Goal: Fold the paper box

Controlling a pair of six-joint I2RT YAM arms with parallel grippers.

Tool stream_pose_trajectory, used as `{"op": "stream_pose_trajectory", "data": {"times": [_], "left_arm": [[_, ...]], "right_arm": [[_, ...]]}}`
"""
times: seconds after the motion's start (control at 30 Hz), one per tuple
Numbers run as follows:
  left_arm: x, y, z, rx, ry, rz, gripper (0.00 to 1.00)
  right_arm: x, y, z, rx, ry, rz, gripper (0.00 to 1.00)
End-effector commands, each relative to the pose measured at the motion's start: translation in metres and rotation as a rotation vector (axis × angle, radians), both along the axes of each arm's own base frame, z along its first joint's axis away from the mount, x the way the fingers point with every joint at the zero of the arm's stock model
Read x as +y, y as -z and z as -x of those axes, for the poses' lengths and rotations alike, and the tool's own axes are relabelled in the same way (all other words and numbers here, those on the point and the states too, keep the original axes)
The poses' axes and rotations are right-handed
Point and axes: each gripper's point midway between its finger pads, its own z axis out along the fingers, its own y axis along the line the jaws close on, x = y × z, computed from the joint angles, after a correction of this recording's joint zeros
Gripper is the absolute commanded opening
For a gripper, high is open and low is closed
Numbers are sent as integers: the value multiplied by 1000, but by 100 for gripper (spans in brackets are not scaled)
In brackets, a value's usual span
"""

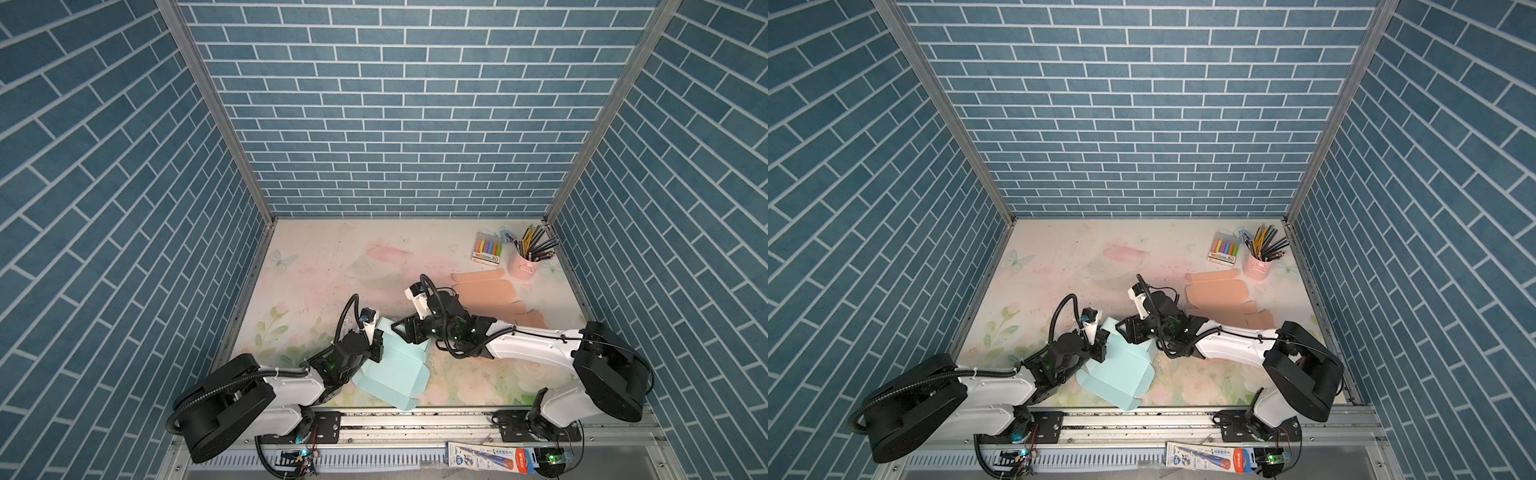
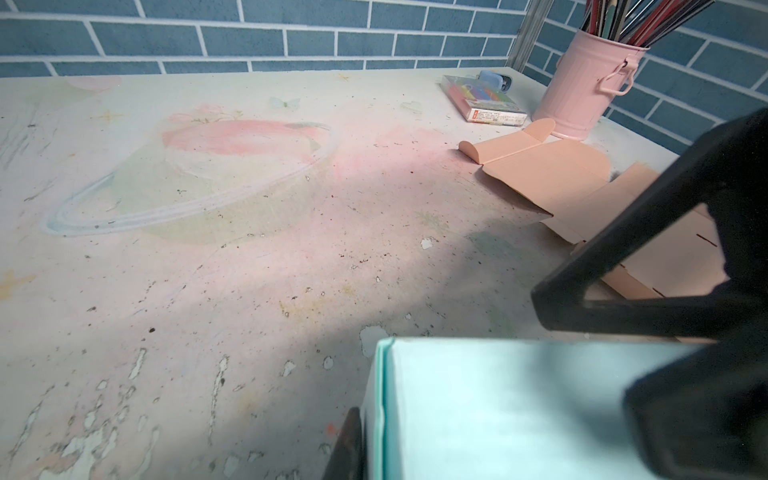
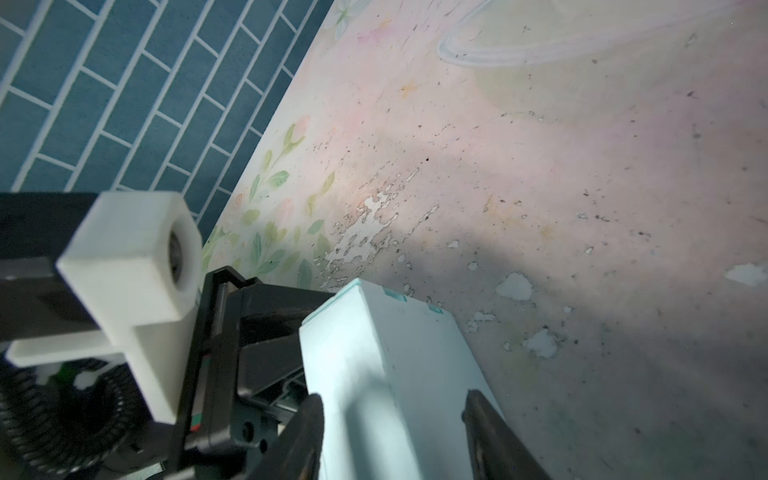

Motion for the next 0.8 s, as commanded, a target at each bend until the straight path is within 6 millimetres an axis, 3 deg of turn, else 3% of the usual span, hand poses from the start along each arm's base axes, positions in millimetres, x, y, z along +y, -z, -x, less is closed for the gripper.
{"op": "stream_pose_trajectory", "data": {"times": [0.0, 0.13, 0.77], "left_arm": [[3, 5, 2, 10, -15, -3, 20], [3, 3, 2, 5, -15, -1, 26], [12, 8, 25, 43, -19, 18, 31]], "right_arm": [[-7, -1, -1, -20, 13, 48, 58], [-6, -2, 3, -38, 2, 80, 59], [-6, -19, 4, -176, -29, 215, 67]]}}
